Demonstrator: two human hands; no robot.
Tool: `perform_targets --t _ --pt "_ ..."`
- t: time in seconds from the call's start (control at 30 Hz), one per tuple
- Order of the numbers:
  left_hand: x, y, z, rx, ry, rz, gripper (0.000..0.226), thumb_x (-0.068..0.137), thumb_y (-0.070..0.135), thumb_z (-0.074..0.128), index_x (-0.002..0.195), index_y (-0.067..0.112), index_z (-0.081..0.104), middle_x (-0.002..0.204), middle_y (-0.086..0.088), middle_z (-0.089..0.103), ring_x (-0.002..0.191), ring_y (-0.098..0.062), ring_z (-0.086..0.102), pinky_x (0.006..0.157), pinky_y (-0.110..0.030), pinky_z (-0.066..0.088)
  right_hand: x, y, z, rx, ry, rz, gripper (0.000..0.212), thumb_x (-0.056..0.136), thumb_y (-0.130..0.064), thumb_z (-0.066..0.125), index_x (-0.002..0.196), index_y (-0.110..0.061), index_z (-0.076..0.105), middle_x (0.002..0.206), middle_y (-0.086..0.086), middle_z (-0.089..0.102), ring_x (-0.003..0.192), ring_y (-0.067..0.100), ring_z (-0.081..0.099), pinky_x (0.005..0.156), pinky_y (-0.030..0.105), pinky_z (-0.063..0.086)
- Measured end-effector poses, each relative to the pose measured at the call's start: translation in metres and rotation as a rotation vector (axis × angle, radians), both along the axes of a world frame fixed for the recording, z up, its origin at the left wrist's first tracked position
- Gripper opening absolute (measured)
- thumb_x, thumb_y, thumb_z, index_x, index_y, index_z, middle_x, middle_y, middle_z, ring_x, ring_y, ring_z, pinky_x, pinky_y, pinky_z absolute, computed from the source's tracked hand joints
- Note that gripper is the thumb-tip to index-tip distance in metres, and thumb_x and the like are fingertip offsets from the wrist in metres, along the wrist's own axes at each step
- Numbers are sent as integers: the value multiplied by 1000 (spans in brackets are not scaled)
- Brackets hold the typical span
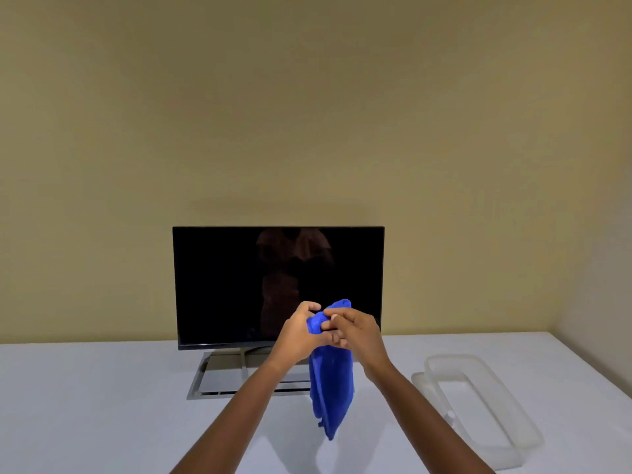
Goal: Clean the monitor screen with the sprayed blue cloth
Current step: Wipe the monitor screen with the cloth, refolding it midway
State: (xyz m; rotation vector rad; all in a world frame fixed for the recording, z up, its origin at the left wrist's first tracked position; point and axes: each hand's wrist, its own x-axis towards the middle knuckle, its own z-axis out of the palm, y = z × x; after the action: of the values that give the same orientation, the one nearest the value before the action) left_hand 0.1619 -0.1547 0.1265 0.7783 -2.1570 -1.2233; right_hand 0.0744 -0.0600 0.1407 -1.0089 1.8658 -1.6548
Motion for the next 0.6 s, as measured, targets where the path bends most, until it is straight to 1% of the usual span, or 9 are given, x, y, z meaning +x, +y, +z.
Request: perform_targets --t 0.1,0.17,0.2,0.23,0.3,0.37,0.4,0.5,0.6 --pt "-10 8 4 -50 101 6 37 78 16 71 111 17 55 85 14 56 79 -5 58 67 -12 47 -11 21 3 -97 -7 11 19 91 -6 52 102 -8 68 86 8 70 75 15 66 70 19 55" --pt "-18 12 10 -82 139 11 26 79 14 69 103 20 59 86 12 57 80 -8 58 69 -15 49 -24 35 5 -175 6 -101 18 88 -2 56 97 -9 70 86 4 69 76 15 64 68 21 53" --pt "-22 15 13 -92 148 2 22 80 14 68 98 23 59 85 13 57 79 -7 58 70 -17 49 -33 41 6 -187 19 -150 19 87 -3 58 95 -15 69 89 1 69 80 15 63 68 22 51" --pt "-26 17 16 -94 151 -15 19 81 14 67 94 25 58 84 15 57 79 -6 58 72 -19 50 -42 47 6 -169 28 -175 20 86 -6 60 96 -21 67 96 -1 67 85 15 61 70 22 49" --pt "-34 21 23 -78 150 -57 18 81 13 67 86 28 58 83 16 57 79 -6 58 76 -24 50 -60 57 4 -45 23 -140 30 84 -17 66 112 -25 60 114 -6 57 101 13 53 80 23 43" --pt "-44 23 30 -30 166 -103 20 81 12 67 80 29 58 83 14 58 79 -7 58 72 -19 50 -77 66 -1 105 3 -43 51 82 -27 69 128 -23 49 125 -11 43 113 7 41 90 26 35" --pt "-49 24 34 7 179 -131 20 82 11 66 79 30 58 83 12 58 78 -7 58 66 -13 49 -83 69 -4 156 -4 8 54 81 -29 70 129 -24 48 127 -12 40 115 5 38 91 26 34" --pt "-64 28 40 159 213 -215 16 85 12 62 82 28 59 84 7 60 75 -6 59 53 -6 48 -100 75 -11 198 13 133 42 80 -31 70 119 -28 56 132 -9 47 118 7 45 91 24 38" --pt "-81 30 42 236 207 -247 11 87 15 59 86 26 59 87 4 61 78 -7 61 60 -13 52 -118 81 -9 163 35 131 31 79 -29 71 108 -24 62 120 -7 60 110 7 56 79 18 45"
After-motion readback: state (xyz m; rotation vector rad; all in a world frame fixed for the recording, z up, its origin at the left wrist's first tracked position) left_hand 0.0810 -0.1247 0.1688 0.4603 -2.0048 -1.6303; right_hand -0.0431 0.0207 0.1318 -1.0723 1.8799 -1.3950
